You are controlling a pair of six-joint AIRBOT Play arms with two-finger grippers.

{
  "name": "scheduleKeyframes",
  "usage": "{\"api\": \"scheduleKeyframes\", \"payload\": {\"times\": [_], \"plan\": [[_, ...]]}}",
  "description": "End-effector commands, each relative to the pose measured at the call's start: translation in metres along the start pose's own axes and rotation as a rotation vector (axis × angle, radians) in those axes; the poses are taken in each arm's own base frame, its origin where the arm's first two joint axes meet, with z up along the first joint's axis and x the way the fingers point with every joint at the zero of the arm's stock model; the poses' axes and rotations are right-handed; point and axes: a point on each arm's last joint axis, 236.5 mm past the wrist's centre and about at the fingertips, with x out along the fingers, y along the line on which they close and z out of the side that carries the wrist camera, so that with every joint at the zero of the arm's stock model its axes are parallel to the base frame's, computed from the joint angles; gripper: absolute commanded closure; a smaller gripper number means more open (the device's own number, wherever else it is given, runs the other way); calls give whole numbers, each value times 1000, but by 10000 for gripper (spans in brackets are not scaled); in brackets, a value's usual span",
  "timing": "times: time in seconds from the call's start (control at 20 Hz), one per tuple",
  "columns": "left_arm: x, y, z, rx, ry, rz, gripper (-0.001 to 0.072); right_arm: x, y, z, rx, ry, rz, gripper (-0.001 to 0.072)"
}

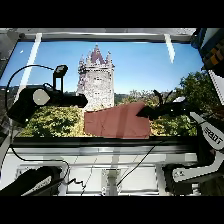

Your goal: Fold the clothes and pants, and hang the long-sleeved shirts on hangers.

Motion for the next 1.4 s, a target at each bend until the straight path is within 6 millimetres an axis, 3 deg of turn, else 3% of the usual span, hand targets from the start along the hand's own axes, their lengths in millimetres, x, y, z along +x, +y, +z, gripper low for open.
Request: {"api": "scheduleKeyframes", "payload": {"times": [0.0,0.05,0.15,0.3,0.45,0.55,0.65,0.7,0.75,0.85,0.95,1.1,1.25,1.35], "plan": [[-1,1,19,0,-82,1,9,-3,30,8,-58,8,68,572],[-2,0,25,0,-104,2,10,-11,40,15,-87,5,82,699],[-3,4,32,13,-133,17,10,-32,64,30,-147,-8,105,705],[-7,38,38,150,-150,174,9,-84,119,60,-296,-65,120,705],[-16,52,43,213,-163,243,9,-157,176,94,-433,-237,18,705],[-22,50,45,216,-178,244,33,-226,205,117,-518,-427,-165,705],[-26,49,47,217,-188,243,371,-312,217,134,-453,-684,-393,706],[-27,48,47,218,-191,243,471,-367,223,135,-396,-848,-511,705],[-27,48,47,218,-192,243,484,-423,228,126,-333,-1010,-604,706],[-27,48,47,217,-191,242,484,-508,233,91,-186,-1256,-685,706],[-27,48,47,217,-191,242,484,-565,214,44,3,-1408,-742,705],[-27,48,47,217,-191,242,484,-607,162,-35,308,-1463,-890,706],[-26,48,45,216,-186,241,484,-628,115,-126,705,-1491,-1020,706],[-26,47,45,213,-186,236,484,-639,98,-182,943,-1552,-1068,705]]}}
